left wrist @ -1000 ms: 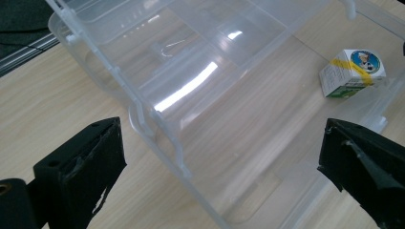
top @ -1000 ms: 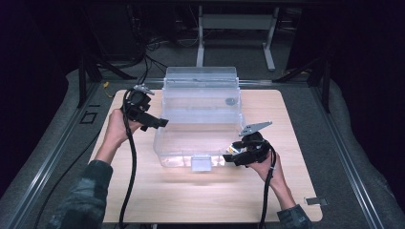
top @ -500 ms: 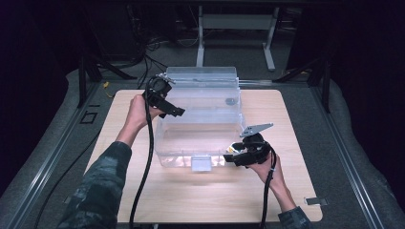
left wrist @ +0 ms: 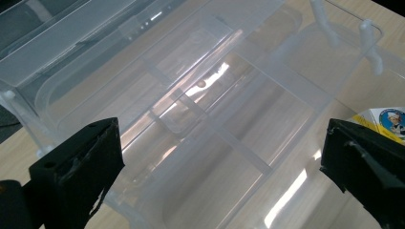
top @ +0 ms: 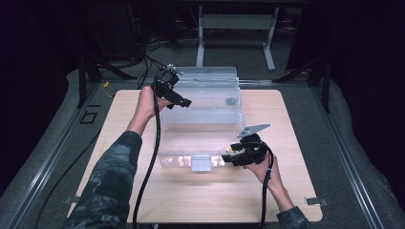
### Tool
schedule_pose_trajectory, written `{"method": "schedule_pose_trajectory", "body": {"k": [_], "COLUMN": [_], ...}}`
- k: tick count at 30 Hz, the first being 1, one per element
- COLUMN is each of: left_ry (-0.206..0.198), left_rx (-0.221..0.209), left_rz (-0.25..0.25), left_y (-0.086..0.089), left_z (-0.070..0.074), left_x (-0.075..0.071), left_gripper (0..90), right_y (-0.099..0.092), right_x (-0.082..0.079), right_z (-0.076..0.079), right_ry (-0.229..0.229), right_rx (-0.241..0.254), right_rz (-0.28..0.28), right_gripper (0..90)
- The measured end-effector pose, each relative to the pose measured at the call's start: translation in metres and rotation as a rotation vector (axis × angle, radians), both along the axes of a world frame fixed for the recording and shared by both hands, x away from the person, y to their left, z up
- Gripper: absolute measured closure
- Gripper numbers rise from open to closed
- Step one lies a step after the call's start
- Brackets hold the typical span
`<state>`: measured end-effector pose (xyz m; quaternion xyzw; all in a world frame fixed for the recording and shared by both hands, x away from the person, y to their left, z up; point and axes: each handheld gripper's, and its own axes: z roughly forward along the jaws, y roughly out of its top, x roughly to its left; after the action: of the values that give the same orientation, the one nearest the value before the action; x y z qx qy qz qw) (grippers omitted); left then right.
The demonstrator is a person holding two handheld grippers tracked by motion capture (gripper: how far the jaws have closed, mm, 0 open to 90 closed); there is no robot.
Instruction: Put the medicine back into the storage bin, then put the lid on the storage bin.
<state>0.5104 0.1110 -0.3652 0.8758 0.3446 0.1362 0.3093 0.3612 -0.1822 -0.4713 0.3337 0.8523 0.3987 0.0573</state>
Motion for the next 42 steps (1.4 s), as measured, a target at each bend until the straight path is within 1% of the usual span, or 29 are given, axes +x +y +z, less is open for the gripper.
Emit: {"method": "schedule_pose_trajectory", "body": {"k": [2, 4, 7, 8, 9, 14, 17, 18, 19, 22, 23, 24, 25, 27, 30, 31, 33, 35, 37, 38, 42], "left_ry": [0.002, -0.001, 0.0, 0.001, 0.007, 0.008, 0.012, 0.012, 0.015, 0.015, 0.002, -0.02, -0.03, -0.044, -0.03, -0.026, -0.031, -0.033, -0.035, -0.036, -0.024], "left_rx": [0.011, 0.001, 0.002, 0.018, 0.016, 0.014, 0.028, 0.028, 0.017, 0.011, 0.024, 0.029, 0.017, 0.014, 0.019, 0.013, 0.029, 0.036, 0.038, 0.037, 0.042], "left_rz": [0.001, 0.007, 0.01, 0.011, 0.008, 0.035, 0.045, 0.049, 0.051, 0.062, 0.066, 0.079, 0.083, 0.093, 0.096, 0.095, 0.103, 0.088, 0.072, 0.069, 0.056], "left_y": [-0.003, -0.006, -0.01, -0.012, -0.013, -0.011, -0.01, -0.009, -0.009, -0.008, -0.008, -0.008, -0.008, -0.008, -0.009, -0.009, -0.01, -0.011, -0.012, -0.012, -0.011], "left_z": [-0.001, -0.002, -0.005, -0.007, -0.009, -0.015, -0.018, -0.02, -0.021, -0.025, -0.026, -0.026, -0.025, -0.027, -0.031, -0.032, -0.034, -0.034, -0.035, -0.036, -0.036], "left_x": [0.004, 0.008, 0.013, 0.015, 0.016, 0.023, 0.027, 0.028, 0.029, 0.032, 0.033, 0.034, 0.035, 0.036, 0.038, 0.038, 0.04, 0.04, 0.04, 0.04, 0.041], "left_gripper": [1.3, 1.5, 2.2, 2.6, 2.8, 4.7, 6.6, 7.6, 8.5, 15.2, 17.7, 21.0, 23.5, 32.5, 39.6, 41.1, 46.4, 49.3, 52.5, 53.8, 57.7], "right_y": [0.0, 0.0, -0.001, 0.0, 0.0, 0.0, 0.001, 0.002, 0.003, 0.005, 0.006, 0.007, 0.007, 0.008, 0.008, 0.009, 0.01, 0.011, 0.012, 0.013, 0.014], "right_x": [0.0, 0.0, 0.0, 0.0, 0.0, -0.001, -0.001, -0.001, -0.001, 0.0, 0.0, 0.0, 0.0, -0.001, -0.001, 0.0, 0.0, 0.0, 0.001, 0.001, 0.0], "right_z": [0.0, 0.0, 0.0, -0.001, -0.001, 0.0, -0.001, -0.002, -0.003, -0.005, -0.005, -0.005, -0.005, -0.006, -0.007, -0.007, -0.009, -0.01, -0.013, -0.014, -0.015], "right_ry": [0.005, 0.002, 0.005, 0.003, 0.007, 0.007, 0.009, 0.012, 0.011, 0.019, 0.019, 0.019, 0.016, 0.013, 0.008, 0.011, 0.012, 0.016, 0.015, 0.012, -0.003], "right_rx": [-0.001, -0.001, -0.003, -0.006, -0.001, -0.005, -0.013, -0.012, -0.021, -0.028, -0.028, -0.03, -0.03, -0.034, -0.034, -0.035, -0.04, -0.062, -0.065, -0.07, -0.059], "right_rz": [-0.004, -0.005, -0.005, -0.008, -0.01, -0.014, -0.014, -0.014, -0.016, -0.015, -0.012, -0.012, -0.013, -0.023, -0.022, -0.021, -0.025, -0.048, -0.057, -0.065, -0.055], "right_gripper": [38.9, 39.0, 39.2, 39.2, 39.6, 41.3, 42.6, 43.2, 43.7, 43.9, 43.9, 44.3, 44.8, 44.7, 44.3, 43.9, 44.5, 47.7, 51.3, 51.7, 52.3]}}
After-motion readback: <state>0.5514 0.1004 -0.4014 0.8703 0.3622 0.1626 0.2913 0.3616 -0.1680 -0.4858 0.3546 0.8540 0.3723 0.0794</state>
